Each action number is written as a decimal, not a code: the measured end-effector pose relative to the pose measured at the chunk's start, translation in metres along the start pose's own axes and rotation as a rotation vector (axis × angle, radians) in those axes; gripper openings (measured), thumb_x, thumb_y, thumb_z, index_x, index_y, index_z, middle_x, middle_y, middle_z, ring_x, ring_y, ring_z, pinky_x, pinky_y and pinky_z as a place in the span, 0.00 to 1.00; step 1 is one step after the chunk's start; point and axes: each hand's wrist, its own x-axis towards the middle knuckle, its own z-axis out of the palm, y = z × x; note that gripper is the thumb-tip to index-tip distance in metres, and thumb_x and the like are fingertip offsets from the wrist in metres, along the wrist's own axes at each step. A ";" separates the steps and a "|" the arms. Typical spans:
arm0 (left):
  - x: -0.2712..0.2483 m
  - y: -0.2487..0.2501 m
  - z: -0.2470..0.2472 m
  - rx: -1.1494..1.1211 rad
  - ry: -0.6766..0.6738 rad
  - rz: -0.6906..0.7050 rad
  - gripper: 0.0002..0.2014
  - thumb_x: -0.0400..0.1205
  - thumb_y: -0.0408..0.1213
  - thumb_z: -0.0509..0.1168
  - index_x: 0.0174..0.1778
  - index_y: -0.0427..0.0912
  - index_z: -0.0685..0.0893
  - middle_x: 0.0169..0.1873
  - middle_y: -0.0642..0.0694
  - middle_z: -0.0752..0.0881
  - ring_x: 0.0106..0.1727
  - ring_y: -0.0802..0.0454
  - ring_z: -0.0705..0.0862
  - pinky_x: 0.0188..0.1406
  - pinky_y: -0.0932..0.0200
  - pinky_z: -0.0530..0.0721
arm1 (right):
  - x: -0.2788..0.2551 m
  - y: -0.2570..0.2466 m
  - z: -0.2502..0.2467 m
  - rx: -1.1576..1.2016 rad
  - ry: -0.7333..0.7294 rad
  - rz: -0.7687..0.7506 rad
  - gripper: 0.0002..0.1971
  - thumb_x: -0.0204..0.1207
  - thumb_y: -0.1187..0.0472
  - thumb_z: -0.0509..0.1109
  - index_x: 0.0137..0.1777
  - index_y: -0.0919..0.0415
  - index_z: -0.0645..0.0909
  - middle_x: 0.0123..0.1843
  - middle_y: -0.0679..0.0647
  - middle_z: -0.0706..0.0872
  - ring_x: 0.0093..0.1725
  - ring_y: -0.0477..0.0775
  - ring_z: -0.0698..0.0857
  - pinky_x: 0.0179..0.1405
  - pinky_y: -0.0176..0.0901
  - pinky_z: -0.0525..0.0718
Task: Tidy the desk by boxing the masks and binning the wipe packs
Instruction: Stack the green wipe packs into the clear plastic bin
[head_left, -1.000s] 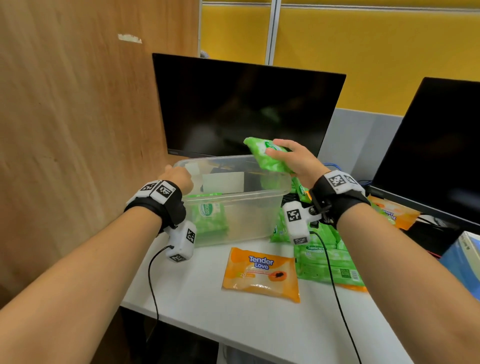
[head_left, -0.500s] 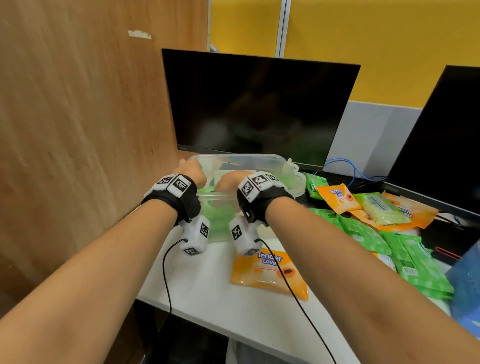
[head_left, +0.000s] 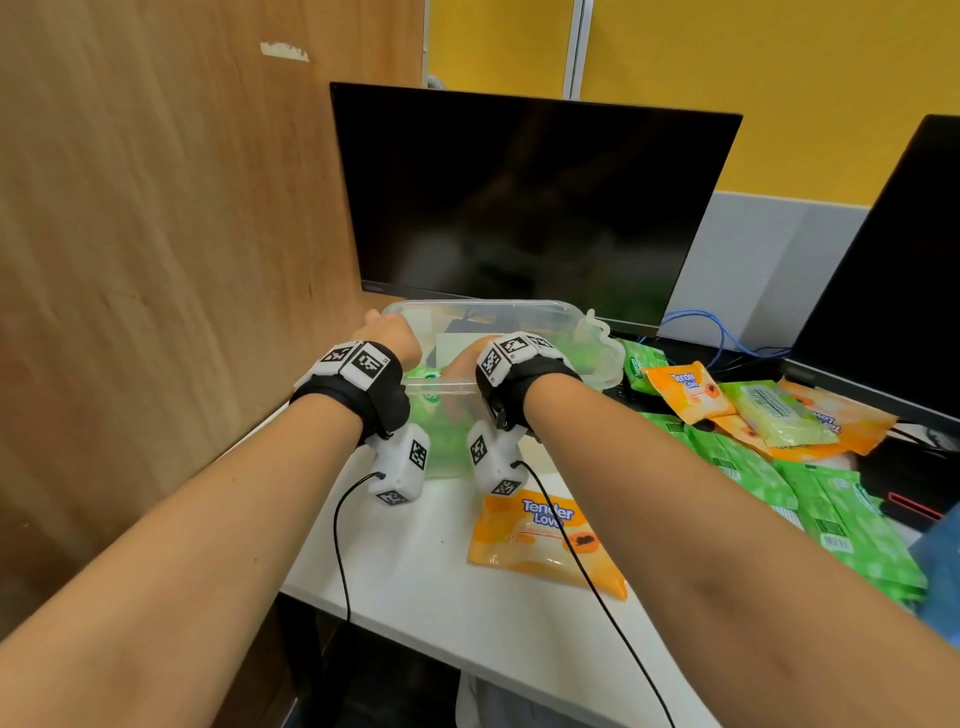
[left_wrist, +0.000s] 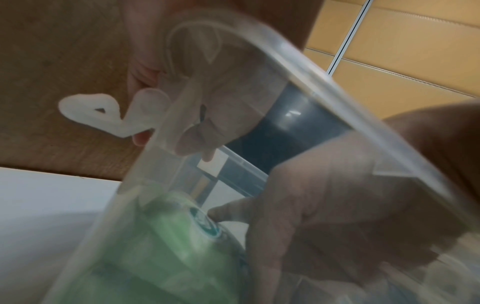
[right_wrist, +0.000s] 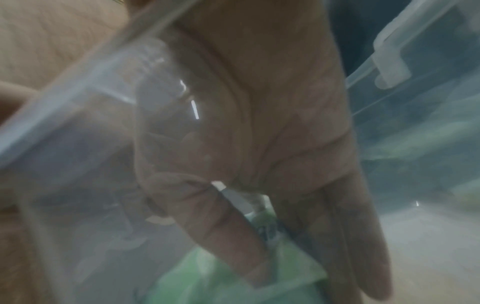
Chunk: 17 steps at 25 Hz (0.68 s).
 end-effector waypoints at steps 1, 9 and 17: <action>0.000 0.000 0.000 0.005 0.000 0.000 0.24 0.82 0.30 0.55 0.76 0.43 0.69 0.73 0.37 0.66 0.66 0.34 0.77 0.66 0.47 0.76 | 0.009 -0.001 0.003 0.003 -0.033 -0.015 0.19 0.75 0.51 0.71 0.65 0.54 0.82 0.61 0.58 0.85 0.54 0.58 0.81 0.51 0.44 0.78; 0.007 0.001 0.003 0.062 -0.018 -0.008 0.23 0.83 0.32 0.56 0.76 0.43 0.71 0.74 0.37 0.65 0.69 0.32 0.76 0.71 0.43 0.75 | 0.024 0.039 -0.011 0.044 0.473 0.083 0.10 0.76 0.65 0.58 0.50 0.62 0.81 0.49 0.61 0.85 0.53 0.66 0.85 0.42 0.48 0.76; 0.015 0.002 0.006 0.093 -0.013 -0.027 0.23 0.83 0.34 0.57 0.77 0.43 0.71 0.74 0.37 0.65 0.68 0.31 0.75 0.70 0.43 0.75 | -0.003 0.177 0.042 0.201 0.130 0.438 0.21 0.80 0.59 0.64 0.72 0.61 0.76 0.69 0.61 0.80 0.60 0.60 0.80 0.61 0.48 0.79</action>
